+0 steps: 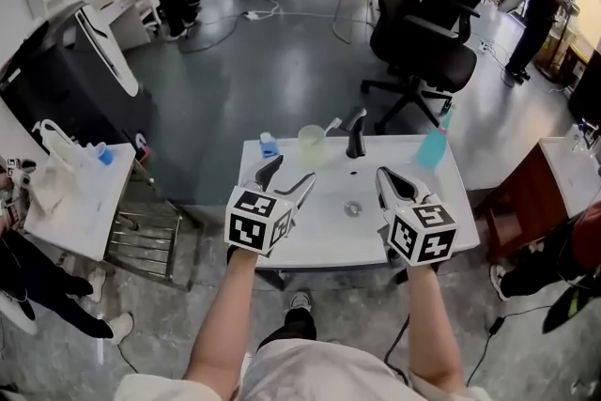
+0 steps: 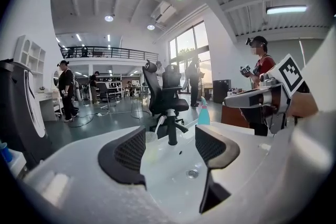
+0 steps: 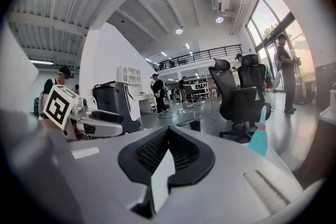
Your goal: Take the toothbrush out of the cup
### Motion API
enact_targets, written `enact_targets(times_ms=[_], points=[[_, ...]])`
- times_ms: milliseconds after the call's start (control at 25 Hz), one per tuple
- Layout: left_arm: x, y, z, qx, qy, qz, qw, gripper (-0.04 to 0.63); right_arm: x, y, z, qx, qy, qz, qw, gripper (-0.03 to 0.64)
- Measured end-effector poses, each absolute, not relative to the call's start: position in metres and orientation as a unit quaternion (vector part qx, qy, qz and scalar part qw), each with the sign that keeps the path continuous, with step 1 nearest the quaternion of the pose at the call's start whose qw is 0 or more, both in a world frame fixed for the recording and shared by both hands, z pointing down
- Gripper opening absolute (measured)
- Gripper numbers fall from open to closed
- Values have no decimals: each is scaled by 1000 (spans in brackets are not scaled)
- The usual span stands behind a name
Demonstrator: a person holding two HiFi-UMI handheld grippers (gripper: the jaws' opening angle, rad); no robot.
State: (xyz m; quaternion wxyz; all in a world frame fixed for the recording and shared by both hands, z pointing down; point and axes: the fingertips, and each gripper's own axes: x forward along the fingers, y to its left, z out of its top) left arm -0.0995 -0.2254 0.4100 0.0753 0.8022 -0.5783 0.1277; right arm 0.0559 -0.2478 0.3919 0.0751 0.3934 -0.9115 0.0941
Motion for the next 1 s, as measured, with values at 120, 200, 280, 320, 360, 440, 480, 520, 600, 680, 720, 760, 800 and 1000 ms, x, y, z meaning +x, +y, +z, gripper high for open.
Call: enact_targets(times_ms=[120,200,280,320,360,440,480,520,600,680,720,760,800,1000], points=[[-105,-251,411,809,-567,135,73,302,46,-272,390,398,-910,94,75,3],[-109,-269,413,814,-559,138,72,302,40,-288,391,402,-908,95,75,3],[-112,-285,416,820,-549,143,71,302,33,-301,392,407,-905,94,76,3],[-114,-293,418,823,-544,145,71,302,29,-307,392,410,-904,93,77,3],[-116,-300,420,826,-539,148,70,302,26,-313,393,412,-903,92,78,3],[-117,-315,421,833,-529,152,67,302,22,-325,393,418,-900,91,78,3],[-117,-322,422,836,-523,154,65,302,20,-330,393,422,-899,91,78,3],[-117,-329,423,839,-518,156,63,302,19,-336,393,425,-897,91,78,3],[-117,-342,425,845,-507,161,60,302,17,-347,393,432,-894,90,77,3],[-117,-353,428,851,-495,166,57,302,13,-356,393,437,-891,90,77,3],[-118,-358,429,854,-489,170,55,302,11,-360,394,440,-890,90,77,3],[-118,-363,431,857,-483,173,54,302,9,-364,394,442,-889,90,77,3],[-118,-367,432,860,-477,176,53,302,7,-368,394,445,-888,89,78,3],[-113,-384,443,879,-435,191,50,302,0,-382,397,457,-882,89,79,3]])
